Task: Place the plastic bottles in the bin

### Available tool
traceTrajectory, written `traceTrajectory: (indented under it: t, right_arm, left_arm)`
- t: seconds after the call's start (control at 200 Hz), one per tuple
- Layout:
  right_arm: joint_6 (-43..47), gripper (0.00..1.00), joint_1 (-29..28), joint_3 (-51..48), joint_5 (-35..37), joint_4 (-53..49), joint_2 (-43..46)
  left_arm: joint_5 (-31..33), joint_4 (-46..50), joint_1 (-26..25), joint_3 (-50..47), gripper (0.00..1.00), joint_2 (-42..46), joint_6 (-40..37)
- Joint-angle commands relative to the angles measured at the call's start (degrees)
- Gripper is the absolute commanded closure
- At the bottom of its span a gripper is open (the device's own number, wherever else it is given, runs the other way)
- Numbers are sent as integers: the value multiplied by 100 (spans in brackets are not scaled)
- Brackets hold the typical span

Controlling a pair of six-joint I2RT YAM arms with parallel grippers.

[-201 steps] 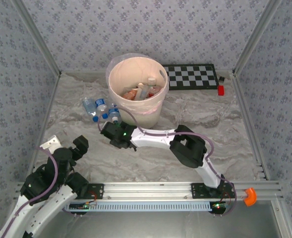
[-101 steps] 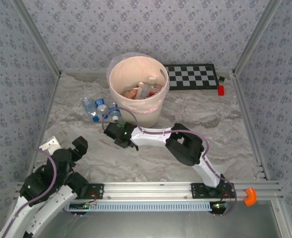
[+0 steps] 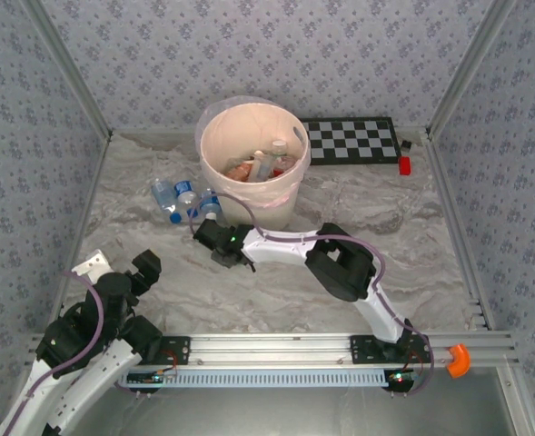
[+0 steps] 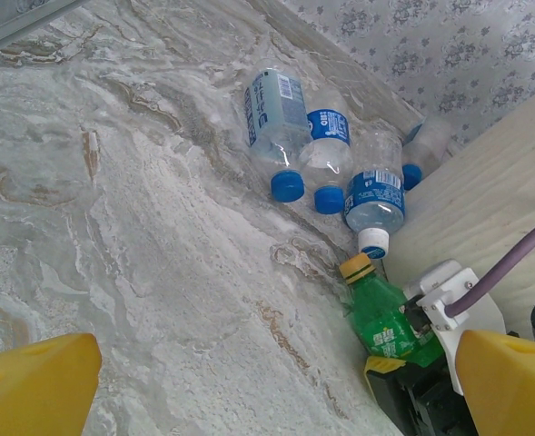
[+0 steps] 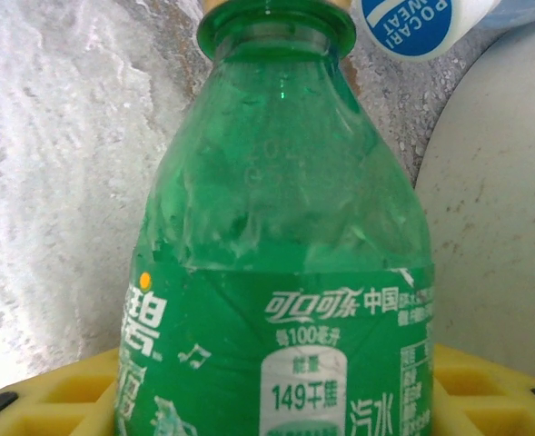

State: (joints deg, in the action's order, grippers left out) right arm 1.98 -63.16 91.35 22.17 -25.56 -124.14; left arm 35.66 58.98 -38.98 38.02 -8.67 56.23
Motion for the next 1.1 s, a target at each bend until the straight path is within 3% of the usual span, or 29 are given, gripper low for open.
traceTrajectory:
  t: [0.0,0.335,0.67,1.094]
  right_arm:
    - [-189,50,-106,-72,-29,-189,517]
    - [-370,53,-332,-74,50,-254,1407]
    - [-561,55,-380,-193,171,-438,2412]
    - [-462,54,-28,-133,-49,-398,4089]
  left_arm:
    - [99,80,23,146,0,54,-41]
    - [-261,-396,24,201,1,48,-577]
    - [-1225,-1220,22,442,0,-418,-1208]
    - [-2048,-1775,21,630,0,-1031,-1351]
